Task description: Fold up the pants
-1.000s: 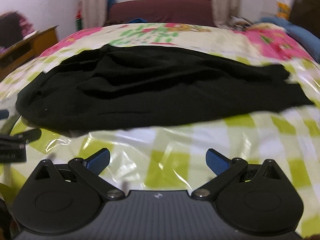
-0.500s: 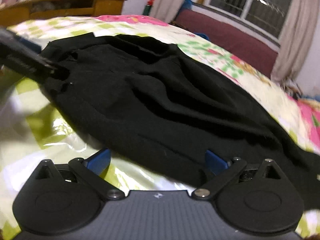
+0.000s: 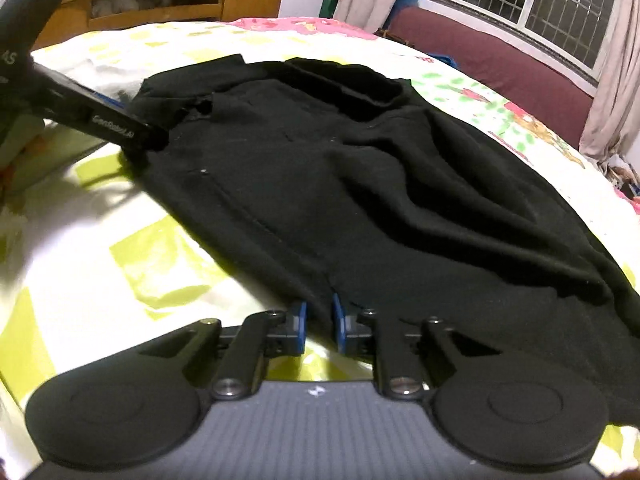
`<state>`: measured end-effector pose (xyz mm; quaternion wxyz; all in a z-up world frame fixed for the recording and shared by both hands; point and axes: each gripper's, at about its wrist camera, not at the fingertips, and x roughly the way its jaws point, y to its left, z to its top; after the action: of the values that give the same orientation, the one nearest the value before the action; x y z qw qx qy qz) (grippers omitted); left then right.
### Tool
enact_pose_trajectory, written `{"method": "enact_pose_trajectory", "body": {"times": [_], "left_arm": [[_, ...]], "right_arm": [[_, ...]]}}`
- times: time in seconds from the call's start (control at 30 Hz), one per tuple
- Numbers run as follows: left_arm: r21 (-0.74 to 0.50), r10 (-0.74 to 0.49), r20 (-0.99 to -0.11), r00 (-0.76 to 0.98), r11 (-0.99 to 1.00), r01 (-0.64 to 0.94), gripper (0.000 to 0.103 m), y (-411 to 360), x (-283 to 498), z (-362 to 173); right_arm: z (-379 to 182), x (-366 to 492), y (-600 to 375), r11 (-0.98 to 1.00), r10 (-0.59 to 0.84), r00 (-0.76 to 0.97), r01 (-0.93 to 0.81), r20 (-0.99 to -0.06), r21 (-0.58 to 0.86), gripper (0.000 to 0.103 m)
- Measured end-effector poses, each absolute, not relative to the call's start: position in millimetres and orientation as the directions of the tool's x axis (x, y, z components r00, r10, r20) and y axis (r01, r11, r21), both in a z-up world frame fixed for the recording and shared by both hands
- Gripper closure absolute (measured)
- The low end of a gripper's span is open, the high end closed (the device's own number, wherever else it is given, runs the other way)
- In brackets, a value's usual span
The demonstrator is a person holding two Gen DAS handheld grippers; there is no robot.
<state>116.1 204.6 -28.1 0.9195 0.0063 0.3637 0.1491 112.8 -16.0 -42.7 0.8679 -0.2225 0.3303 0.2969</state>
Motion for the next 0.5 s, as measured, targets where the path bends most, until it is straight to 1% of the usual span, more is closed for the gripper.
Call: {"method": "enact_pose_trajectory", "body": {"times": [0.13, 0.17, 0.2, 0.23, 0.27, 0.33, 0.4, 0.43, 0.5], "left_arm": [[0.127, 0.284, -0.674, 0.682, 0.954, -0.272, 0.029, 205, 114, -23], [0.142, 0.294, -0.66, 0.691, 0.952, -0.27, 0.029, 200, 111, -19], [0.16, 0.306, -0.644, 0.701, 0.95, -0.268, 0.029, 195, 108, -16], [0.183, 0.318, -0.626, 0.712, 0.947, -0.263, 0.029, 187, 104, -12], [0.194, 0.32, -0.614, 0.722, 0.947, -0.255, 0.028, 181, 100, -9], [0.188, 0.296, -0.595, 0.747, 0.955, -0.229, 0.028, 170, 93, -4], [0.185, 0.269, -0.58, 0.769, 0.963, -0.198, 0.028, 156, 91, 1], [0.183, 0.253, -0.573, 0.779, 0.967, -0.18, 0.027, 149, 92, 3], [0.173, 0.213, -0.565, 0.797, 0.975, -0.138, 0.024, 135, 96, 4]], "right_arm": [[-31, 126, -33, 0.793, 0.417, 0.56, -0.609, -0.716, -0.014, 0.083], [-27, 128, -44, 0.811, 0.43, 0.559, -0.584, -0.709, 0.032, 0.08], [-22, 130, -58, 0.832, 0.438, 0.562, -0.55, -0.702, 0.078, 0.074], [-20, 134, -70, 0.852, 0.43, 0.573, -0.513, -0.697, 0.103, 0.07], [-17, 136, -87, 0.876, 0.409, 0.593, -0.468, -0.693, 0.116, 0.065], [-14, 144, -129, 0.929, 0.327, 0.647, -0.353, -0.689, 0.11, 0.064], [-13, 156, -174, 0.971, 0.225, 0.692, -0.218, -0.686, 0.098, 0.06], [-12, 165, -202, 0.987, 0.159, 0.706, -0.117, -0.69, 0.108, 0.059], [-12, 180, -257, 0.981, 0.08, 0.712, 0.066, -0.697, 0.18, 0.059]]}}
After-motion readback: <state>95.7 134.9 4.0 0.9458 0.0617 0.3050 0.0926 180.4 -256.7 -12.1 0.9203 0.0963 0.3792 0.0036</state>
